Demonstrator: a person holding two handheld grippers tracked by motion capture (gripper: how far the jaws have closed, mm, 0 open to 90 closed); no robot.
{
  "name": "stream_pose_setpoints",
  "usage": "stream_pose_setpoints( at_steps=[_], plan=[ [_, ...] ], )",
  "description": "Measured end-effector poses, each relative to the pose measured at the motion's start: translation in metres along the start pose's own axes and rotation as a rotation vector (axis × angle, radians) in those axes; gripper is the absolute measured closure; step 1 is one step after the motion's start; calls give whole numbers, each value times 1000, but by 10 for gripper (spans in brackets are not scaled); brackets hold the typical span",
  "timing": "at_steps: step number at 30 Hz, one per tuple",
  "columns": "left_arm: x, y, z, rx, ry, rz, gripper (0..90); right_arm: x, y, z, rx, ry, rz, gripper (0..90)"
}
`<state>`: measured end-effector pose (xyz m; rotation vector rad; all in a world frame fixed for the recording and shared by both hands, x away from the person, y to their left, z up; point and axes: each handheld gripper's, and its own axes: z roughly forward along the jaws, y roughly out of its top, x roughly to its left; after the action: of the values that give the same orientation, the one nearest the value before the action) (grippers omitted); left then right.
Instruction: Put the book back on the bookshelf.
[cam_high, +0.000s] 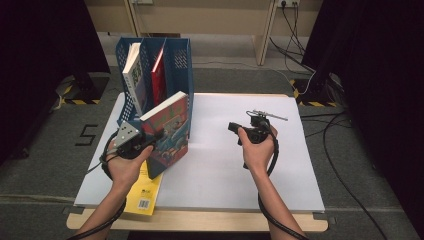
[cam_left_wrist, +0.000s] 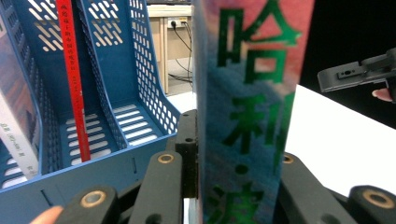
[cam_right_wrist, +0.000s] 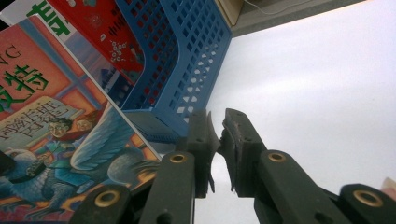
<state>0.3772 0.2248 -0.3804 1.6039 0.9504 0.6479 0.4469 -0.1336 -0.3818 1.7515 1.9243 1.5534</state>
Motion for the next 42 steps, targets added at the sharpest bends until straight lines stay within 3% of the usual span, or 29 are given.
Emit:
stream_pose_setpoints(
  at_steps=[14, 31, 38, 42],
  plan=[
    [-1, 12, -3, -5, -6, 13, 744, -6, -4, -7, -3, -14, -1, 811],
    [4, 38, -6, -37, 13, -8, 743, -16, -11, -13, -1, -33, 4, 804],
    [8, 47, -9, -56, 11, -34, 743, -17, -20, -12, 6, -70, -23, 764],
    [10, 53, -9, -62, 21, -22, 743, -19, -25, -10, 11, -100, -46, 739]
  ],
)
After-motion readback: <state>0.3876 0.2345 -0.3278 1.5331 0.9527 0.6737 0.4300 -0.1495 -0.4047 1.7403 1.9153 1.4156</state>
